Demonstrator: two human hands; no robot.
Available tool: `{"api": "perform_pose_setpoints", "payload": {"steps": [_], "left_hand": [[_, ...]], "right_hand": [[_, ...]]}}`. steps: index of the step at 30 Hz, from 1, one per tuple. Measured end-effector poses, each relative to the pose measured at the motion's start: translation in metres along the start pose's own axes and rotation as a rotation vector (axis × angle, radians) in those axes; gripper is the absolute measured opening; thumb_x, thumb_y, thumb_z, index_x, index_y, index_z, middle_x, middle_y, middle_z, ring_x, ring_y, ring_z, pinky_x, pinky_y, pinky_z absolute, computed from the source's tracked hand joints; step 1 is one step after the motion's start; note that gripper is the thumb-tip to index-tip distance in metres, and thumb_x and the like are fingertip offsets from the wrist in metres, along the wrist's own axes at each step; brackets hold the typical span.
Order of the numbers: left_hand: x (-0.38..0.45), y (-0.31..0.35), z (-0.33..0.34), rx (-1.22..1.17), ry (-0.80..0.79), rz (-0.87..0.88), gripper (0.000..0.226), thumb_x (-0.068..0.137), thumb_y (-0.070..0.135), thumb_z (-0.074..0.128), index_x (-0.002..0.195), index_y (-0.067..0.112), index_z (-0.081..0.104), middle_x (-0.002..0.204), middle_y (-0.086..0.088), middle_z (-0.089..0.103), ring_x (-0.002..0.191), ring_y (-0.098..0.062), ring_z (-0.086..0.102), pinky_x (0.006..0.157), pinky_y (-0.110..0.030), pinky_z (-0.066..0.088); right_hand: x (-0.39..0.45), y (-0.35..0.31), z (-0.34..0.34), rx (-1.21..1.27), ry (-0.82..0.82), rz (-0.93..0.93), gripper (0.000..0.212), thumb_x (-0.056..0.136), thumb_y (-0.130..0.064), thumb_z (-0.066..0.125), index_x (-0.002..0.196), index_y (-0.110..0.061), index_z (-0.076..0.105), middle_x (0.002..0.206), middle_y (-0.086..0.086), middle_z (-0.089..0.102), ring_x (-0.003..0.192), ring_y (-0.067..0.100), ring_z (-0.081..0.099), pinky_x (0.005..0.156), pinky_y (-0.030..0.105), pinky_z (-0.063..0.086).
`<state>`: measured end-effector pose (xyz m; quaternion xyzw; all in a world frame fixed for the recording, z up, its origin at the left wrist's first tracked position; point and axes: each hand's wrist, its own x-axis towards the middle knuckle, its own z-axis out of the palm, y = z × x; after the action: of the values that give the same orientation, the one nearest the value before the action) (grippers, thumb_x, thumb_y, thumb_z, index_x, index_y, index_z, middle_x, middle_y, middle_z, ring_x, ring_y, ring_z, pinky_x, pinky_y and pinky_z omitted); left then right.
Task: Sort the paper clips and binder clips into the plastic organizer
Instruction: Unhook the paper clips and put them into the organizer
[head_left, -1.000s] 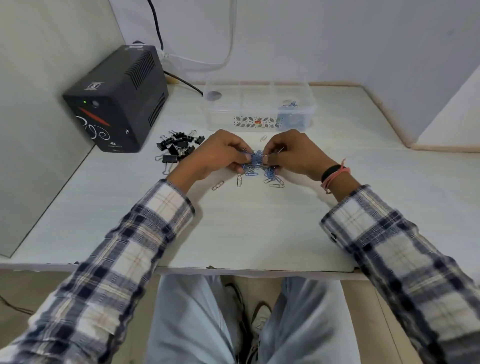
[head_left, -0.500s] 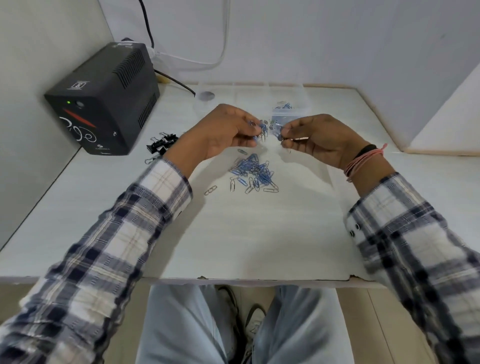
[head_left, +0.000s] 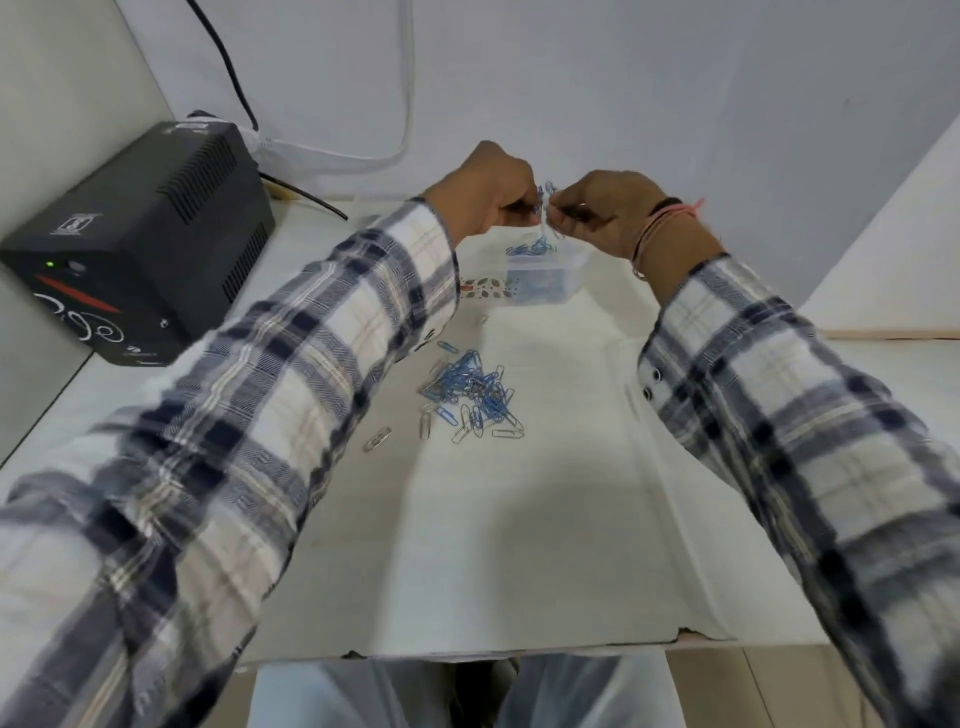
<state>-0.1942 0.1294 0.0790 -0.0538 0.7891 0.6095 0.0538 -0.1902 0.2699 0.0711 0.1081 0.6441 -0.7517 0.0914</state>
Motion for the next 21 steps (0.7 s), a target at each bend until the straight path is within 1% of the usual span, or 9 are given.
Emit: {"api": "perform_pose_setpoints", "payload": {"steps": [2, 4, 5, 7, 9, 12, 16, 18, 21], "left_hand": [[0.006, -0.003, 0.005, 0.061, -0.024, -0.018, 0.011, 0.087, -0.017, 0.064, 0.097, -0.011, 0.062, 0.084, -0.022, 0.065, 0.061, -0.026, 0.068, 0.062, -0.032, 0.065], [0.008, -0.004, 0.007, 0.115, -0.056, -0.045, 0.005, 0.092, -0.014, 0.06, 0.09, -0.009, 0.061, 0.087, -0.024, 0.066, 0.064, -0.028, 0.07, 0.073, -0.038, 0.065], [0.008, -0.005, 0.006, 0.133, -0.063, -0.058, 0.006, 0.094, -0.011, 0.058, 0.091, -0.007, 0.06, 0.091, -0.025, 0.066, 0.066, -0.03, 0.071, 0.077, -0.04, 0.065], [0.007, -0.003, 0.003, 0.139, -0.069, -0.069, 0.005, 0.098, -0.007, 0.054, 0.101, -0.008, 0.058, 0.1, -0.026, 0.064, 0.073, -0.033, 0.073, 0.076, -0.04, 0.065], [0.005, -0.002, 0.001, 0.147, -0.081, -0.076, 0.013, 0.099, -0.006, 0.05, 0.111, -0.01, 0.055, 0.103, -0.028, 0.064, 0.081, -0.037, 0.076, 0.076, -0.04, 0.065], [-0.003, -0.001, 0.0, 0.172, -0.098, -0.074, 0.019, 0.099, -0.005, 0.051, 0.116, -0.011, 0.056, 0.105, -0.028, 0.065, 0.076, -0.037, 0.076, 0.076, -0.039, 0.065], [-0.021, 0.002, -0.009, 0.131, -0.059, -0.024, 0.021, 0.098, -0.004, 0.055, 0.116, -0.012, 0.061, 0.106, -0.027, 0.07, 0.084, -0.037, 0.078, 0.07, -0.035, 0.066], [-0.035, 0.0, -0.015, 0.154, -0.009, 0.027, 0.018, 0.098, -0.003, 0.054, 0.111, -0.011, 0.064, 0.102, -0.026, 0.072, 0.072, -0.033, 0.076, 0.062, -0.031, 0.064], [-0.065, -0.015, -0.016, 0.413, -0.053, 0.067, 0.016, 0.099, 0.0, 0.055, 0.1, -0.006, 0.069, 0.084, -0.018, 0.073, 0.052, -0.023, 0.066, 0.045, -0.026, 0.053]], "right_hand": [[0.008, -0.001, 0.002, -0.108, 0.018, -0.009, 0.016, 0.093, 0.013, 0.057, 0.08, 0.006, 0.059, 0.093, 0.021, 0.063, 0.073, 0.025, 0.065, 0.057, 0.027, 0.062], [0.014, -0.004, 0.002, -0.217, -0.005, 0.002, 0.007, 0.095, 0.01, 0.054, 0.092, 0.008, 0.06, 0.106, 0.024, 0.062, 0.082, 0.031, 0.067, 0.062, 0.036, 0.064], [0.015, -0.005, 0.001, -0.274, -0.023, 0.02, 0.009, 0.097, 0.008, 0.051, 0.101, 0.009, 0.059, 0.109, 0.025, 0.06, 0.088, 0.035, 0.067, 0.067, 0.042, 0.064], [0.016, -0.009, -0.003, -0.375, -0.051, 0.076, 0.024, 0.099, 0.002, 0.047, 0.118, 0.009, 0.059, 0.11, 0.027, 0.059, 0.101, 0.044, 0.067, 0.083, 0.049, 0.061], [0.011, -0.011, -0.007, -0.404, -0.09, 0.117, 0.032, 0.099, 0.0, 0.043, 0.125, 0.009, 0.06, 0.114, 0.029, 0.061, 0.109, 0.048, 0.064, 0.095, 0.05, 0.056], [0.003, -0.011, -0.012, -0.368, -0.104, 0.093, 0.033, 0.098, 0.004, 0.037, 0.12, 0.008, 0.062, 0.122, 0.029, 0.06, 0.109, 0.045, 0.065, 0.087, 0.047, 0.06], [-0.016, -0.006, -0.018, -0.293, -0.088, -0.001, 0.03, 0.097, 0.01, 0.037, 0.111, 0.011, 0.064, 0.11, 0.026, 0.067, 0.095, 0.038, 0.073, 0.077, 0.04, 0.064], [-0.029, -0.002, -0.022, -0.389, -0.122, -0.036, 0.027, 0.094, 0.014, 0.04, 0.096, 0.007, 0.067, 0.1, 0.022, 0.069, 0.09, 0.034, 0.071, 0.077, 0.036, 0.064], [-0.051, 0.015, -0.021, -0.718, -0.252, -0.054, 0.031, 0.089, 0.018, 0.042, 0.088, 0.005, 0.07, 0.095, 0.022, 0.07, 0.084, 0.029, 0.068, 0.077, 0.035, 0.062]]}}
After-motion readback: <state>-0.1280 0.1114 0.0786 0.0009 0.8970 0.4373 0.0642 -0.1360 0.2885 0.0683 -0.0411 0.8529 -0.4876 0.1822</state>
